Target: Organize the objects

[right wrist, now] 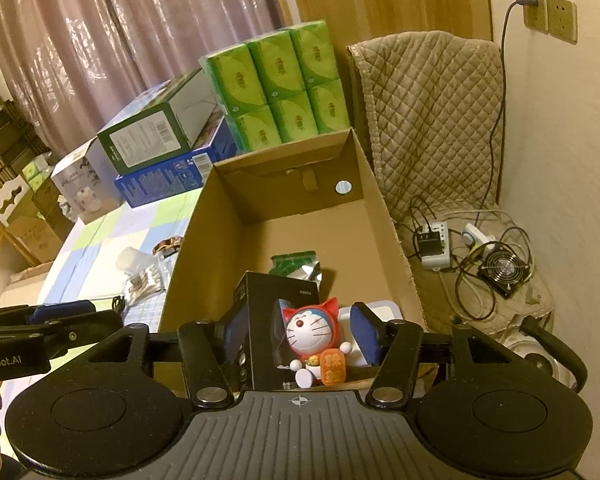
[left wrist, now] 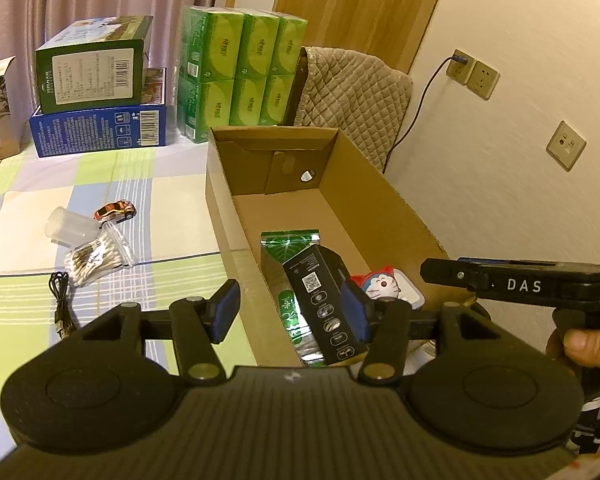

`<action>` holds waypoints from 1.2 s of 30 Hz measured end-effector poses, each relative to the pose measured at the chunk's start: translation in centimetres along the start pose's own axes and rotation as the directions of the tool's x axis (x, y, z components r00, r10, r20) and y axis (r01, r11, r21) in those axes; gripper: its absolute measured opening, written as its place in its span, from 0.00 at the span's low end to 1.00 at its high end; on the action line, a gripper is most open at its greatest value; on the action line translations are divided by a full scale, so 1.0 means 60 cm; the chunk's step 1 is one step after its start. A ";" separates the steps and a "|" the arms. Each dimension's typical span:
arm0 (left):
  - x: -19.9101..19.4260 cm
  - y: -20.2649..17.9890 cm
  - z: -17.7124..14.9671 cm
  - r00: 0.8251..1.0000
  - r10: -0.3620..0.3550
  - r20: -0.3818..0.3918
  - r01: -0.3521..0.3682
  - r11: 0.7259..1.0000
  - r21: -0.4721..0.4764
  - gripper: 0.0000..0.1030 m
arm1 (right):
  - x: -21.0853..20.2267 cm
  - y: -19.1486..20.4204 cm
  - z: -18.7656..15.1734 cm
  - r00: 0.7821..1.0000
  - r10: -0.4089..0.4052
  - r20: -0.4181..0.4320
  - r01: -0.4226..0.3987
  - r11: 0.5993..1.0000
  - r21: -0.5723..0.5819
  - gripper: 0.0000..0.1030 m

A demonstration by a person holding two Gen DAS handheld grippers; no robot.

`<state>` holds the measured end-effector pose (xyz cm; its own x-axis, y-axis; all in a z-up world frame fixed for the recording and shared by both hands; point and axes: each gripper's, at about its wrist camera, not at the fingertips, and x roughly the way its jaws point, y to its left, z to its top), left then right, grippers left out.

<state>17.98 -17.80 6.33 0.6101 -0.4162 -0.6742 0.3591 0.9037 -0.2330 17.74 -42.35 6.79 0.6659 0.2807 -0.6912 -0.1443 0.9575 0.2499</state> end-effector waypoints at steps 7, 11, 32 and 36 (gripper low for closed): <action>-0.013 0.015 -0.003 1.000 0.009 0.008 -0.009 1.000 -0.010 0.51 | -0.002 0.018 -0.005 1.000 0.000 -0.007 0.000 1.000 -0.018 0.53; -0.022 0.024 -0.004 1.000 0.016 0.014 -0.016 1.000 -0.015 0.53 | -0.002 0.030 -0.008 1.000 0.003 -0.008 -0.004 1.000 -0.027 0.53; -0.109 0.119 -0.034 0.988 0.144 0.049 -0.141 0.988 -0.068 0.81 | -0.009 0.122 -0.017 0.998 0.061 -0.002 -0.061 0.994 -0.095 0.55; -0.135 0.153 -0.049 0.979 0.199 0.052 -0.194 0.977 -0.083 0.87 | -0.005 0.155 -0.023 0.996 0.089 -0.008 -0.089 0.989 -0.119 0.57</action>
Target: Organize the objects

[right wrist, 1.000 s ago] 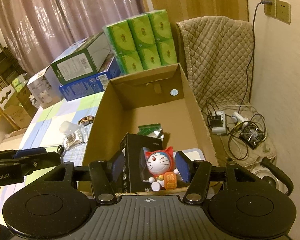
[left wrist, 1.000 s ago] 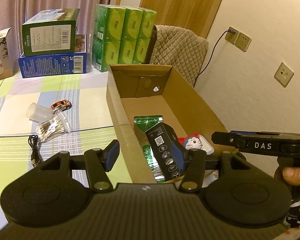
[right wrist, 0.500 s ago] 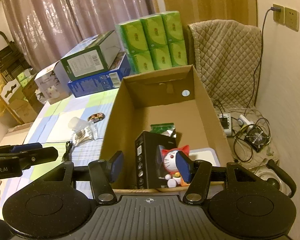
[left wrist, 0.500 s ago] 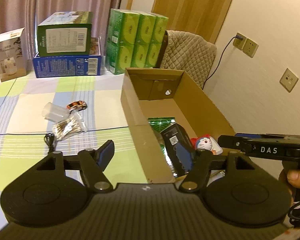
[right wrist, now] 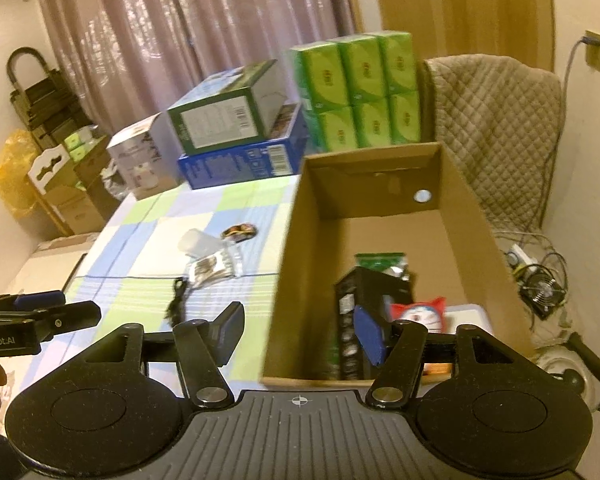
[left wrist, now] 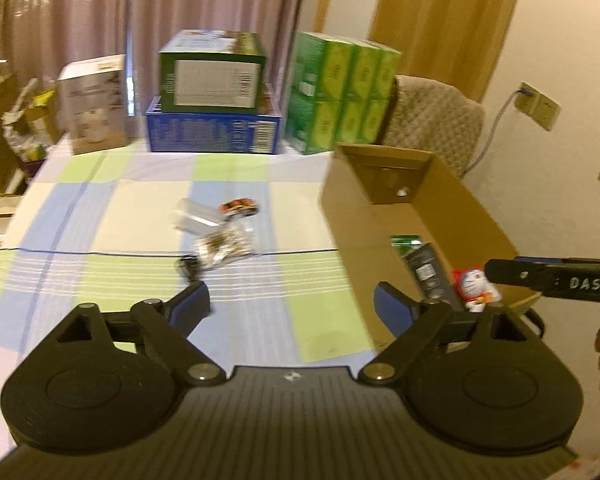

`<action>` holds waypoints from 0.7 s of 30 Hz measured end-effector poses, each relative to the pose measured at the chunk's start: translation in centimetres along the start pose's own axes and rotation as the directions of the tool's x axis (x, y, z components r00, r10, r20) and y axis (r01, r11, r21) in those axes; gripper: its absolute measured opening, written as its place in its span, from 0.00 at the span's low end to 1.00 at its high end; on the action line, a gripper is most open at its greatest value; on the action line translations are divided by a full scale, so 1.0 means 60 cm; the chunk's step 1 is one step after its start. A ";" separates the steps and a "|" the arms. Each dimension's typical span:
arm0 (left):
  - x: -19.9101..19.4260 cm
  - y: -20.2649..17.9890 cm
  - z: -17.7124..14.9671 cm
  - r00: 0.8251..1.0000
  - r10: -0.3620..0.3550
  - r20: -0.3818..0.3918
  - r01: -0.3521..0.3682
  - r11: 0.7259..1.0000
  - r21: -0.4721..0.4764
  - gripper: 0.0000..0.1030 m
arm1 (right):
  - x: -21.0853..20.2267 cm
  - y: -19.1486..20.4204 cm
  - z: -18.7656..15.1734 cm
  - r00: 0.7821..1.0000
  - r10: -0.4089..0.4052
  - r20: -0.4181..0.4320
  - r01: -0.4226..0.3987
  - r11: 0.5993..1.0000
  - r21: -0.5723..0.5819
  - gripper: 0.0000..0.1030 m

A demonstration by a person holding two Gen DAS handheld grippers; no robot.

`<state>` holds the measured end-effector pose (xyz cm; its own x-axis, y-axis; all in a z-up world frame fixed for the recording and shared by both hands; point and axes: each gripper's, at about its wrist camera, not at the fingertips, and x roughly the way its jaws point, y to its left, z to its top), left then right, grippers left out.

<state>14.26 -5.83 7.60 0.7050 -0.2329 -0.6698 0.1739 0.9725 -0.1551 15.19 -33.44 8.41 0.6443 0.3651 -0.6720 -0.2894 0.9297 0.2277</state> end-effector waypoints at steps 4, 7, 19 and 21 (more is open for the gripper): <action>-0.023 0.041 -0.009 0.998 0.060 0.007 -0.060 0.998 -0.003 0.94 | 0.003 0.038 -0.003 1.000 0.027 0.000 -0.027 0.999 -0.030 0.58; -0.042 0.070 -0.013 0.995 0.096 0.019 -0.095 0.995 -0.012 0.97 | 0.002 0.063 -0.004 0.999 0.040 0.002 -0.040 0.998 -0.050 0.58; -0.095 0.147 -0.036 0.987 0.159 0.013 -0.159 0.987 -0.019 0.99 | -0.003 0.146 -0.024 0.997 0.071 0.013 -0.069 0.991 -0.116 0.60; -0.090 0.155 -0.041 0.987 0.161 0.001 -0.161 0.987 -0.024 0.99 | 0.001 0.154 -0.028 0.995 0.092 0.029 -0.089 0.990 -0.110 0.60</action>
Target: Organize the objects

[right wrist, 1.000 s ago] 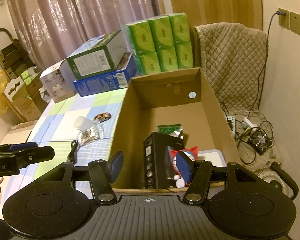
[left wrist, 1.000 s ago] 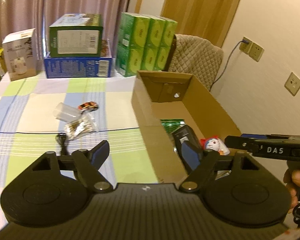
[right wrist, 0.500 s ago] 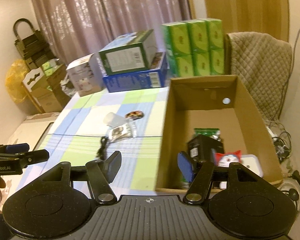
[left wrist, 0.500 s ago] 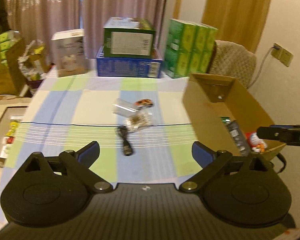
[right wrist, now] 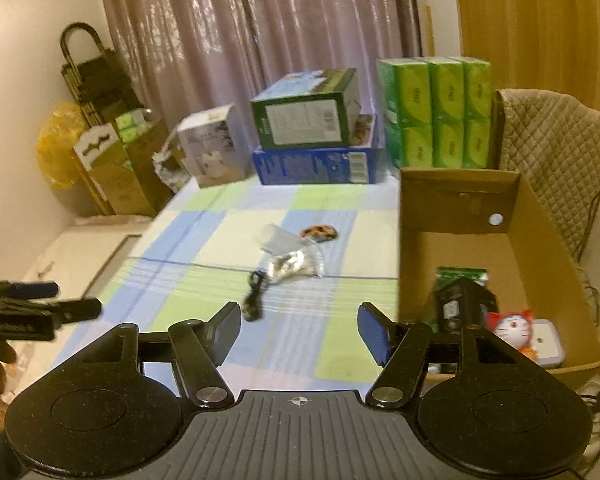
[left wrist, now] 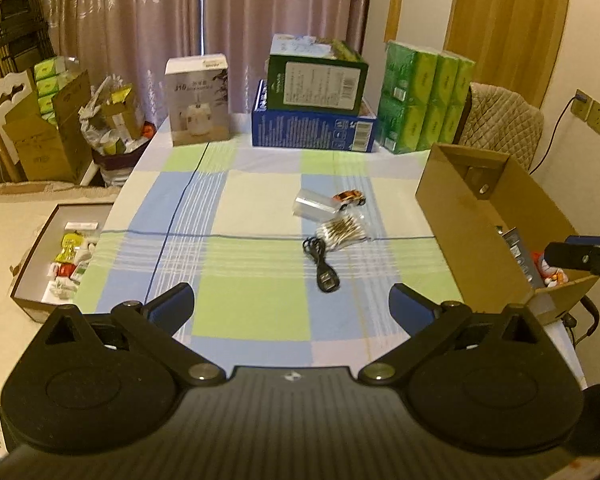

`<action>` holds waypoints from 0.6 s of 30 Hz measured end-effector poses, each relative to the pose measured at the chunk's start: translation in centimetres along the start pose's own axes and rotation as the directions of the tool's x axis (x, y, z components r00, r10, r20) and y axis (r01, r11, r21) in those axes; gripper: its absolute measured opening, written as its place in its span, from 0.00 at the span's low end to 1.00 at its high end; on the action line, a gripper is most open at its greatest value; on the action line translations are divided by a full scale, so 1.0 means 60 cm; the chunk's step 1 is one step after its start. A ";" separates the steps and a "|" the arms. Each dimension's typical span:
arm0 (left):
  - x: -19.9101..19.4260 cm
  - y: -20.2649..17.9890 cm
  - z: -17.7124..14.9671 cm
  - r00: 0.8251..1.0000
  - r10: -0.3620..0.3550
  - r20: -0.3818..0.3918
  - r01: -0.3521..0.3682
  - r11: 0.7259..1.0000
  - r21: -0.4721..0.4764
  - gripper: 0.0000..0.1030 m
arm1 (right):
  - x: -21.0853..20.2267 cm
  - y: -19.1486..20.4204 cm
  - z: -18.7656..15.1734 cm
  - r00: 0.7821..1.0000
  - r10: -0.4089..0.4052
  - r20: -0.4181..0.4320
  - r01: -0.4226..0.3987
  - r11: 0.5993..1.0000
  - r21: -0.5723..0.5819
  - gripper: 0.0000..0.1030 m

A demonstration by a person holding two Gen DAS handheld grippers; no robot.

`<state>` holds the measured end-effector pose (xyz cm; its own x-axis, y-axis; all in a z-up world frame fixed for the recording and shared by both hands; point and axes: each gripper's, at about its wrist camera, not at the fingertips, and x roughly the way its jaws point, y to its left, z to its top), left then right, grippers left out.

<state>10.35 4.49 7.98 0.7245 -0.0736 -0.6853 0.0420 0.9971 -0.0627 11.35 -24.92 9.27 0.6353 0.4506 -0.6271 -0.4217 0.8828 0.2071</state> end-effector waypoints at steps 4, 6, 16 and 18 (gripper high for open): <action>0.028 0.015 -0.009 1.000 0.001 -0.024 -0.001 1.000 -0.023 0.99 | 0.020 0.010 -0.007 0.999 0.044 0.019 -0.045 0.999 0.018 0.60; 0.048 0.022 -0.012 0.999 0.005 -0.033 -0.006 0.999 -0.035 0.99 | 0.039 0.013 -0.010 0.999 0.052 0.014 -0.052 0.998 0.018 0.60; 0.191 0.043 -0.019 0.995 -0.035 -0.095 0.027 0.997 -0.078 0.99 | 0.191 0.014 -0.027 0.998 0.036 -0.044 -0.036 0.999 0.006 0.41; 0.224 0.039 -0.017 0.993 -0.042 -0.106 0.035 0.997 -0.069 0.98 | 0.223 0.008 -0.026 0.998 0.023 -0.054 -0.022 1.000 0.011 0.41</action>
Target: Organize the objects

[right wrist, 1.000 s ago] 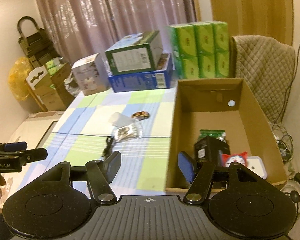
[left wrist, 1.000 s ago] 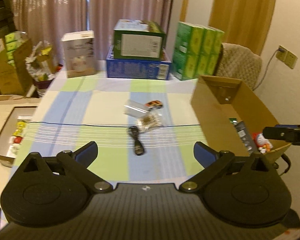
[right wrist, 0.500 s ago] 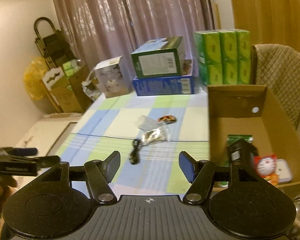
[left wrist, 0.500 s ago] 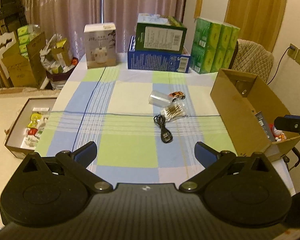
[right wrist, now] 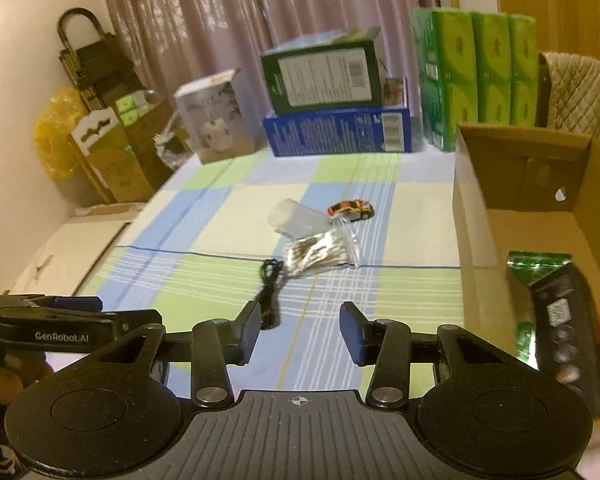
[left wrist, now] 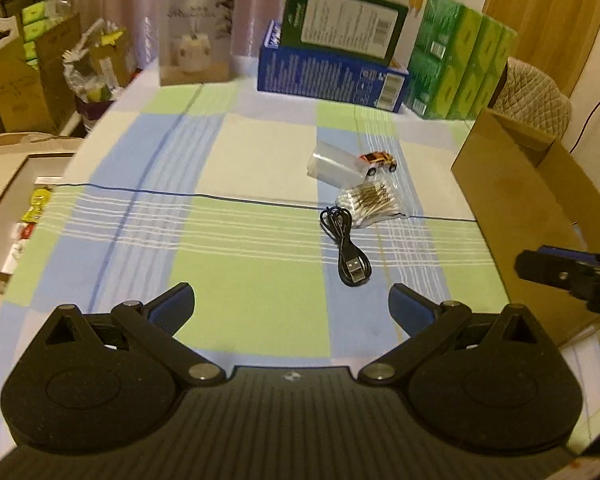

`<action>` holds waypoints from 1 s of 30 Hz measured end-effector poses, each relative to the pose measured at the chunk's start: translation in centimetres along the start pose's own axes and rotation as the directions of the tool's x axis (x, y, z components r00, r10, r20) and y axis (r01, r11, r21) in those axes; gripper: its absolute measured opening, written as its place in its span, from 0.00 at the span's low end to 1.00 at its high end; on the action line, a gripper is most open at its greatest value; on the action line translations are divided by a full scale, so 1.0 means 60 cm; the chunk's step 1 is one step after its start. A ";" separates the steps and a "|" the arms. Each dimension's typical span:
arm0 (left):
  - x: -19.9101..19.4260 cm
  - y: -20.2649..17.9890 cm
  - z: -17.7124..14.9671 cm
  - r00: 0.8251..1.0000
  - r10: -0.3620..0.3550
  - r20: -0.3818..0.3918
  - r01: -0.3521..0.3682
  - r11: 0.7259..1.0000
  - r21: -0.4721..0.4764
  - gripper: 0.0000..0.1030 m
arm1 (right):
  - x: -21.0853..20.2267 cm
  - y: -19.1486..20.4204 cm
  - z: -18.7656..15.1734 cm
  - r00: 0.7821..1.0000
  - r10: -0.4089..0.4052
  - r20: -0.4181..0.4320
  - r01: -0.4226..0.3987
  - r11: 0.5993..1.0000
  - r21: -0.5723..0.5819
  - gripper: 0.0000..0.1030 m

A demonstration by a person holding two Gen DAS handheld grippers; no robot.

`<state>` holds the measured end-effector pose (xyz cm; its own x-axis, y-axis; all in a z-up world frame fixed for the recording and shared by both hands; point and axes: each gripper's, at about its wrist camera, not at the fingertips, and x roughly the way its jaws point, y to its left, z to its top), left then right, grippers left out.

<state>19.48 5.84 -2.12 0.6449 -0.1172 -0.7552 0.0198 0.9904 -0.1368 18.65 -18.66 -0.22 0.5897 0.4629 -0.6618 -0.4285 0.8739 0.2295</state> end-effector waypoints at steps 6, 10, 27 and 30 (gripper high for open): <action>0.095 -0.007 0.025 0.998 -0.047 -0.040 0.048 0.999 0.019 0.86 | 0.080 -0.027 0.013 1.000 -0.022 -0.006 0.022 1.000 0.020 0.41; 0.147 -0.014 0.040 0.994 -0.096 -0.059 0.096 0.995 0.003 0.78 | 0.114 -0.042 0.027 0.999 -0.054 -0.004 0.054 0.999 0.009 0.39; 0.219 -0.026 0.063 0.985 -0.117 -0.128 0.125 0.990 0.059 0.15 | 0.197 -0.075 0.050 0.999 -0.006 -0.043 0.009 0.997 0.079 0.39; 0.211 -0.002 0.072 0.989 -0.107 -0.106 0.111 0.993 0.033 0.13 | 0.215 -0.076 0.051 0.997 0.037 -0.067 -0.028 0.990 0.136 0.40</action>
<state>30.94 4.55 -8.86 0.5549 -0.2292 -0.7998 0.1165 0.9732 -0.1981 30.31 -16.20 -7.62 0.5265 0.4840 -0.6990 -0.3473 0.8728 0.3429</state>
